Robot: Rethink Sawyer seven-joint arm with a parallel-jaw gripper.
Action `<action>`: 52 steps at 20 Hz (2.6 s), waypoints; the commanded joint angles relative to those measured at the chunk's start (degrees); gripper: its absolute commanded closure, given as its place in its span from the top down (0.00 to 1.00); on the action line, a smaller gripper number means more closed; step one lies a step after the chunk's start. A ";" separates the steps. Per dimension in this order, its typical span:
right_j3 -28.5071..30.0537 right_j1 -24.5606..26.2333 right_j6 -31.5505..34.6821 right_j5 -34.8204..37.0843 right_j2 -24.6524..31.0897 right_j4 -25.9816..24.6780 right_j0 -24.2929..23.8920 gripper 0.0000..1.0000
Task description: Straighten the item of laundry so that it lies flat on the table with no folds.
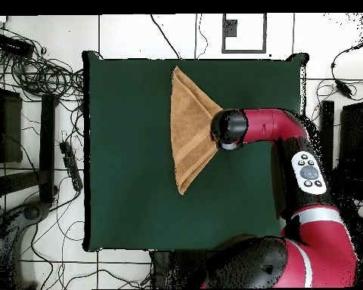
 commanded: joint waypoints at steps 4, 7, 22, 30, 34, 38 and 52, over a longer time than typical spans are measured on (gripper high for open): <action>1.81 3.44 -6.61 2.68 1.53 -1.05 2.53 0.00; 5.06 0.15 -7.32 2.44 2.81 0.65 1.25 0.00; 10.44 -9.10 -4.67 3.68 5.52 8.06 1.46 0.00; 6.67 -5.06 -5.47 1.28 2.55 3.38 4.08 0.00; 5.60 -2.43 -8.00 -0.04 3.41 1.95 3.66 0.00; 5.92 -0.47 -11.95 -0.14 5.27 1.76 2.05 0.00; 1.43 2.45 -13.50 1.63 4.14 -2.43 3.17 0.00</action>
